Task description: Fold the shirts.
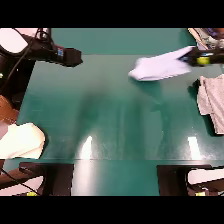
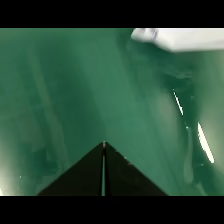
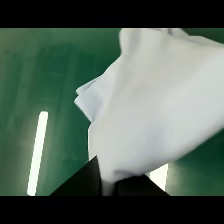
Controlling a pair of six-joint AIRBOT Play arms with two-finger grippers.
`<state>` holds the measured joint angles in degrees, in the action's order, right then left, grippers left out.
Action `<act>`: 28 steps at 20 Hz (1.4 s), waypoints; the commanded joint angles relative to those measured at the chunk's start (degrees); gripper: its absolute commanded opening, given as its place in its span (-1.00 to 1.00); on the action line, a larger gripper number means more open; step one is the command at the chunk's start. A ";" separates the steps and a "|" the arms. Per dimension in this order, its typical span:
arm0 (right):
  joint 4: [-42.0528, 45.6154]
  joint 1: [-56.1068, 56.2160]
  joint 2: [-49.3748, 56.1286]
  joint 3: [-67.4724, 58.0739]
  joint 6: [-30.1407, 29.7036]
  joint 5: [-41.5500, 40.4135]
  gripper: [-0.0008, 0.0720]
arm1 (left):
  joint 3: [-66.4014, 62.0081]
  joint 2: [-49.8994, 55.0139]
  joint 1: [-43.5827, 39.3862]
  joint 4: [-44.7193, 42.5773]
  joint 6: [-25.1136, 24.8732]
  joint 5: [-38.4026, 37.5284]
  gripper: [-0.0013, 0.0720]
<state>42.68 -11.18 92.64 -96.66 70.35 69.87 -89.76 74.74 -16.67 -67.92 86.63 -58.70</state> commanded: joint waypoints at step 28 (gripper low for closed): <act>20.24 -32.44 -19.02 8.24 -2.03 10.12 -0.94 | 0.02 0.02 -7.23 -0.04 -0.09 5.42 -0.90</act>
<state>55.53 -41.04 77.89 -96.99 68.34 77.76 -89.76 74.74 -23.88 -67.92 86.59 -52.29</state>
